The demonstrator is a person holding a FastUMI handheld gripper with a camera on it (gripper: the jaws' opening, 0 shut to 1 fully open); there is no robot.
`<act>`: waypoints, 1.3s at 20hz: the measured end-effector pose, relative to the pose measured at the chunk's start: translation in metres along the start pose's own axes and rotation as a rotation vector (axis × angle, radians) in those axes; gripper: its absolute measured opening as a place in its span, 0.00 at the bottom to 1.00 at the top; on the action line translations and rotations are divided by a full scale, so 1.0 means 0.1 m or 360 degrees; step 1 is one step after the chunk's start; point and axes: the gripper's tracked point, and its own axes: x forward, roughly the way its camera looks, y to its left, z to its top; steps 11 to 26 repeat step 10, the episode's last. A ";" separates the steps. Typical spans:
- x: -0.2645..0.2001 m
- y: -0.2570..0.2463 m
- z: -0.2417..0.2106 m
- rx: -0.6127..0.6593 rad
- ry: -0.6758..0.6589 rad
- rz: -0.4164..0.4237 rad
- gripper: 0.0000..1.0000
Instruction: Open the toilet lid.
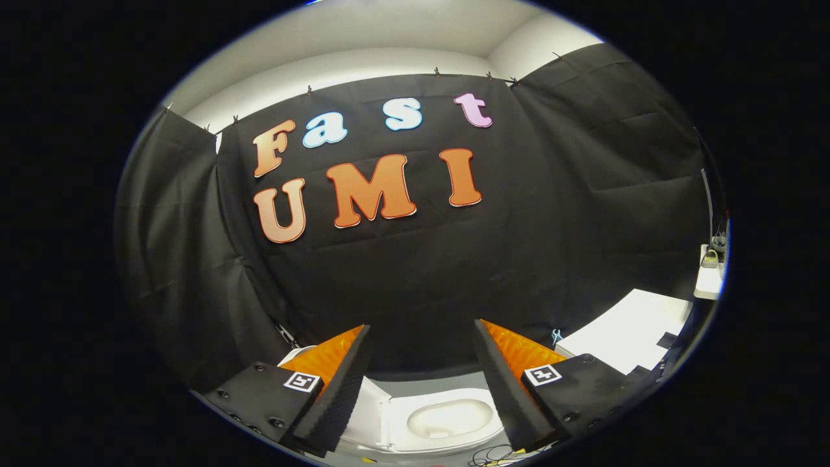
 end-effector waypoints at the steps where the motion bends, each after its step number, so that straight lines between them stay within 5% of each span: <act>1: 0.00 0.00 0.00 0.0001 0.0003 0.0002 0.99; 26: 0.00 0.00 -0.05 0.0013 0.0019 0.0005 0.99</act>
